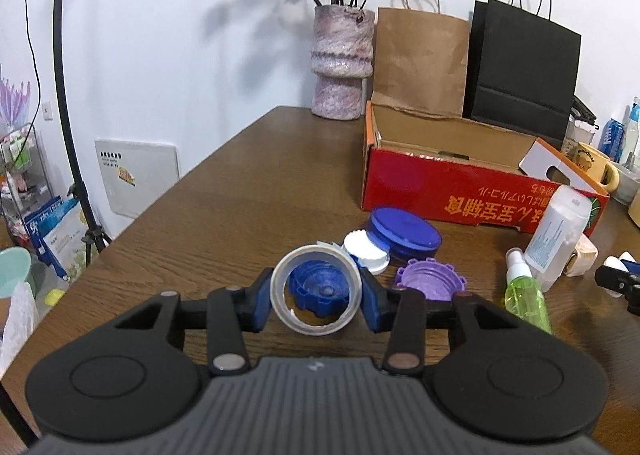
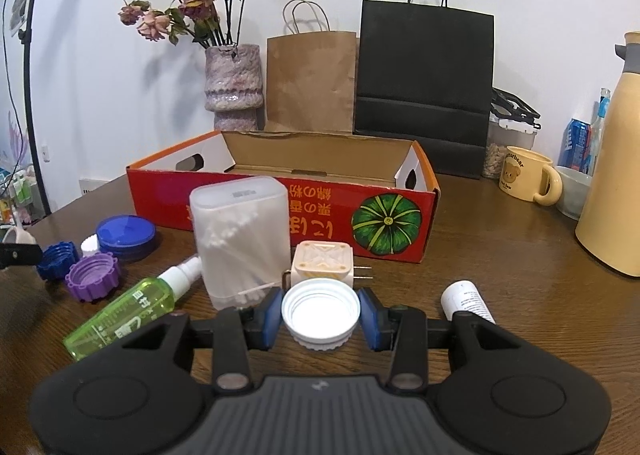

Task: Organize rigid objects
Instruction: 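Carry the tape roll and white cap with both tools into the cardboard box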

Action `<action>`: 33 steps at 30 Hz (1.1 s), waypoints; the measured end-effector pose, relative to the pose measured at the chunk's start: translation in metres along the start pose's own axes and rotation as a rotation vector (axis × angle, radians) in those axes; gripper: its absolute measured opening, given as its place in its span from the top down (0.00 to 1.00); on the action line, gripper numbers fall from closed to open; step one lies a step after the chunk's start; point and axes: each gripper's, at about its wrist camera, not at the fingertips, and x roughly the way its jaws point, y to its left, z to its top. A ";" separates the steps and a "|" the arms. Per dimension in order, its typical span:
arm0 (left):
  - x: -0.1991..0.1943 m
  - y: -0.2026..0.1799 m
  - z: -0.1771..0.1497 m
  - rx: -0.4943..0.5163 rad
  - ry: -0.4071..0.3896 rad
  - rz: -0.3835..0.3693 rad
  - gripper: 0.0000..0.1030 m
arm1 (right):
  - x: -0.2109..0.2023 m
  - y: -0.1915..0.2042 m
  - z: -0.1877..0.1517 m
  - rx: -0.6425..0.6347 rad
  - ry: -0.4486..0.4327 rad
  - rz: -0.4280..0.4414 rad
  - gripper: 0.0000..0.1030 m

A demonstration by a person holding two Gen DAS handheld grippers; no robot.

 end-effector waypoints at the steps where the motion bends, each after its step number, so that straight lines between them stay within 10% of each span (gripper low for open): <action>1: -0.002 0.000 0.001 0.003 -0.004 0.000 0.57 | -0.001 0.000 0.000 0.000 -0.004 0.000 0.62; 33: -0.011 -0.059 0.062 0.099 -0.104 -0.046 0.57 | -0.030 0.008 0.051 -0.013 -0.166 0.048 0.62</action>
